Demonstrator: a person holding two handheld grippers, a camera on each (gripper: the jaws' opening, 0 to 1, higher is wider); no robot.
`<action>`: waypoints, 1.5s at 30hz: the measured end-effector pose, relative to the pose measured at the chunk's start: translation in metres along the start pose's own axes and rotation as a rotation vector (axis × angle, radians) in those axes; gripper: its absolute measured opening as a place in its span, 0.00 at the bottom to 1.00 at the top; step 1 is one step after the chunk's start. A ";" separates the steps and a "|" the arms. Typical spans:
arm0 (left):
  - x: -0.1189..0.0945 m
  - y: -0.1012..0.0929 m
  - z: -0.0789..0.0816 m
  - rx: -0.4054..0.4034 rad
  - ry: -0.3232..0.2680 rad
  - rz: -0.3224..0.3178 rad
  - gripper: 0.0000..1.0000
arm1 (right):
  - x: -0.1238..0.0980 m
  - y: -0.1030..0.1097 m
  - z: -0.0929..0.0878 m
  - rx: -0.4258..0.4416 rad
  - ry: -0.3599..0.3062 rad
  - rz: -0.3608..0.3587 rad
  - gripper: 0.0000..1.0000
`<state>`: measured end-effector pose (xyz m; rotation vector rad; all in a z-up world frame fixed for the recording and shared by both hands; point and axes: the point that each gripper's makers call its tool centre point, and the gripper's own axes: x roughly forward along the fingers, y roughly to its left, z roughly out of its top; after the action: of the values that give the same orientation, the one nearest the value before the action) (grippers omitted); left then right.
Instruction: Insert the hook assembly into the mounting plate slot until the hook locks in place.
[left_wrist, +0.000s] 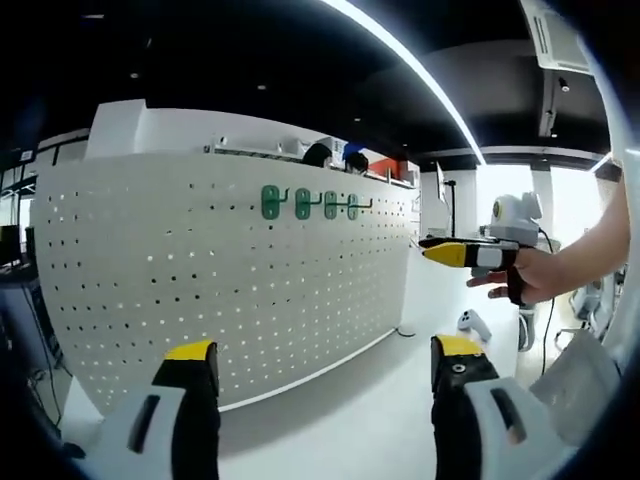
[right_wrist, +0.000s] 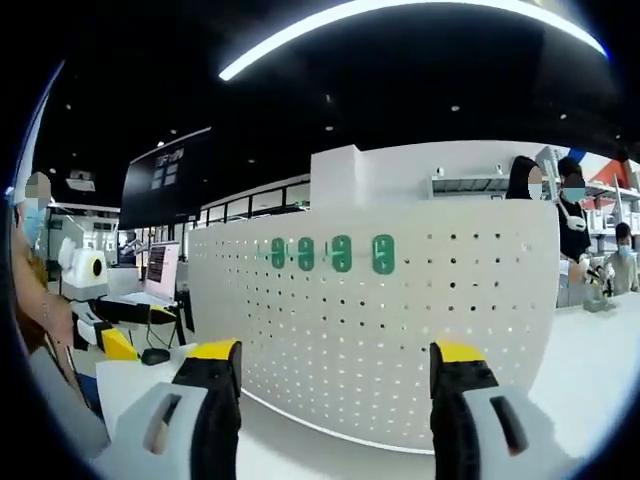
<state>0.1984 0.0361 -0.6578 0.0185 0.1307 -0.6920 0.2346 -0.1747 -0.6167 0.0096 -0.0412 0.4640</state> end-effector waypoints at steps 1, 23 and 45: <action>-0.001 0.000 0.000 -0.001 -0.002 0.000 0.90 | -0.002 0.000 -0.001 0.003 0.001 -0.001 0.75; -0.031 0.009 -0.007 -0.016 -0.007 0.049 0.96 | -0.045 0.009 -0.021 0.018 0.033 -0.013 0.78; -0.071 0.027 -0.025 -0.012 0.002 0.115 1.00 | -0.082 0.009 -0.040 0.048 0.052 -0.050 0.80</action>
<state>0.1585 0.1041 -0.6745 0.0151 0.1348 -0.5761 0.1583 -0.2026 -0.6597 0.0458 0.0210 0.4146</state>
